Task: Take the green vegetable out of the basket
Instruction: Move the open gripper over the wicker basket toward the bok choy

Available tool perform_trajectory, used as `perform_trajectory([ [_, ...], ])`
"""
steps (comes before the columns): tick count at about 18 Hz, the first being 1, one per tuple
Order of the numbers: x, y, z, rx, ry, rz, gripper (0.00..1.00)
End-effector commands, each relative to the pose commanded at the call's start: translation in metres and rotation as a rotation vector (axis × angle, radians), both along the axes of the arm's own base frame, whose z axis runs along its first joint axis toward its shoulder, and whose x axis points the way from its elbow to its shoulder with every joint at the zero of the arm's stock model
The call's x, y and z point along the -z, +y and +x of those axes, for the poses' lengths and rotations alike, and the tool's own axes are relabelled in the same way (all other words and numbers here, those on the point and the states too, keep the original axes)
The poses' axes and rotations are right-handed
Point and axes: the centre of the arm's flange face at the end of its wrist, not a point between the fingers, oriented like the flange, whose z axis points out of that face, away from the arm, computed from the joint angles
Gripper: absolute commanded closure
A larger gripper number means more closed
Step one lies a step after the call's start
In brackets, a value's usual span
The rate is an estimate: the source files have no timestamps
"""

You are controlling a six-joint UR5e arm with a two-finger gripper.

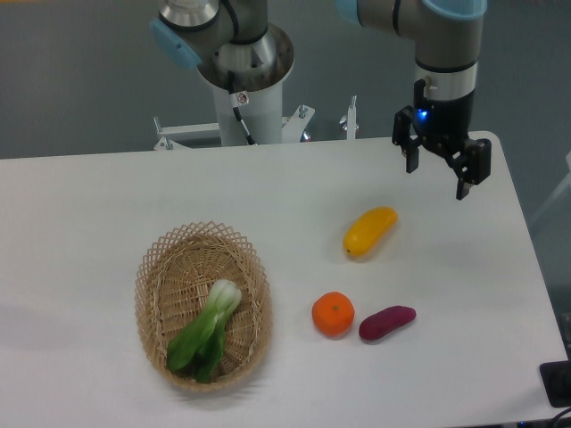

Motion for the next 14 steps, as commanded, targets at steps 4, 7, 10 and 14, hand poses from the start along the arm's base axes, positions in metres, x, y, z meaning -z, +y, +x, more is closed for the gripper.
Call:
perform_trajectory([
  [4, 0.002, 0.004, 0.006, 0.014, 0.001, -0.004, 0.0],
  [7, -0.002, 0.006, 0.021, 0.013, 0.002, 0.001, 0.0],
  [10, 0.004, 0.012, 0.032, 0.012, -0.017, 0.008, 0.0],
  [14, 0.01, 0.036, 0.059, -0.075, -0.09, 0.085, 0.0],
])
